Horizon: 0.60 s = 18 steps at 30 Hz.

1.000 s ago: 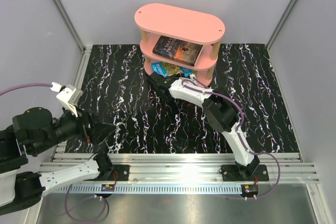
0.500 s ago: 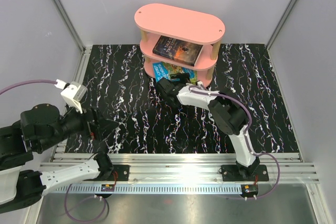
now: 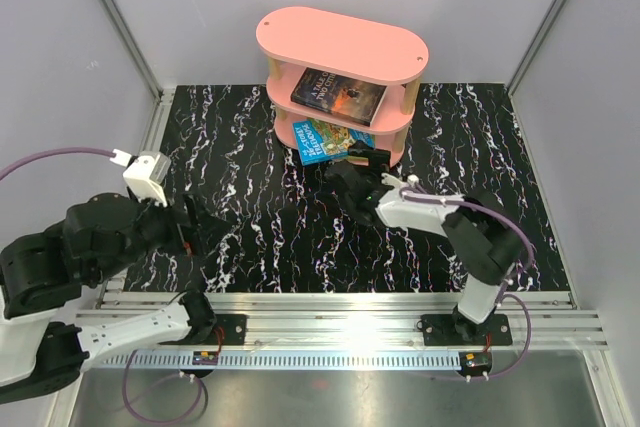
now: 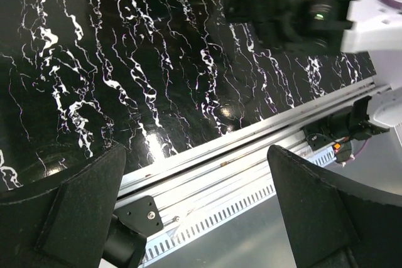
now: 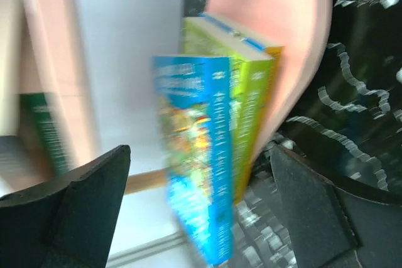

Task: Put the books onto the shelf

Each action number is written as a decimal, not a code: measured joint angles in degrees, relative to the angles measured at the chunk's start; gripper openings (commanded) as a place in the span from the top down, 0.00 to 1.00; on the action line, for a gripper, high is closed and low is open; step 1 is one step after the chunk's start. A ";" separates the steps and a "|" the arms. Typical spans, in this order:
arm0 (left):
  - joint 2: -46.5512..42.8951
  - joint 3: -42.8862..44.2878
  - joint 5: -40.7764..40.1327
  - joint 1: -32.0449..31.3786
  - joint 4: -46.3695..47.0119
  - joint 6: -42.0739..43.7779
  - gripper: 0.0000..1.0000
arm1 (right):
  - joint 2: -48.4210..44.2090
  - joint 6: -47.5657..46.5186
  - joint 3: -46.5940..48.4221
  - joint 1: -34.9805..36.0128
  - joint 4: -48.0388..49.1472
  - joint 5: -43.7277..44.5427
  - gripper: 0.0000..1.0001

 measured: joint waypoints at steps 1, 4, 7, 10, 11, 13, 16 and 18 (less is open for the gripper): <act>0.26 -0.28 -0.28 0.00 0.09 -0.39 0.01 | -2.38 -0.85 -2.21 -0.17 3.37 -1.03 0.00; 1.62 -2.23 -1.36 0.00 0.22 -1.75 0.01 | -8.26 -5.92 -6.34 -0.90 9.68 -4.24 0.00; 3.65 -5.03 -2.91 0.00 0.46 -2.64 0.01 | -14.71 -13.07 -8.61 -1.57 12.13 -9.40 0.00; 6.69 -7.69 -4.59 0.00 2.10 -3.02 0.01 | -21.59 -20.09 -9.35 -1.64 9.27 -15.96 0.01; 7.91 -8.55 -5.20 0.13 3.28 -3.02 0.01 | -24.30 -22.40 -9.49 -1.64 7.23 -18.49 0.02; 10.05 -10.45 -6.01 1.22 6.58 -2.95 0.01 | -29.59 -26.18 -9.79 -1.57 2.45 -22.91 0.04; 13.27 -13.86 -5.42 6.36 12.79 -2.21 0.01 | -38.93 -30.29 -12.02 -1.27 -5.35 -27.89 0.07; 15.45 -16.87 -3.63 12.76 17.51 -1.64 0.06 | -46.71 -33.05 -14.73 -1.05 -10.80 -30.14 0.08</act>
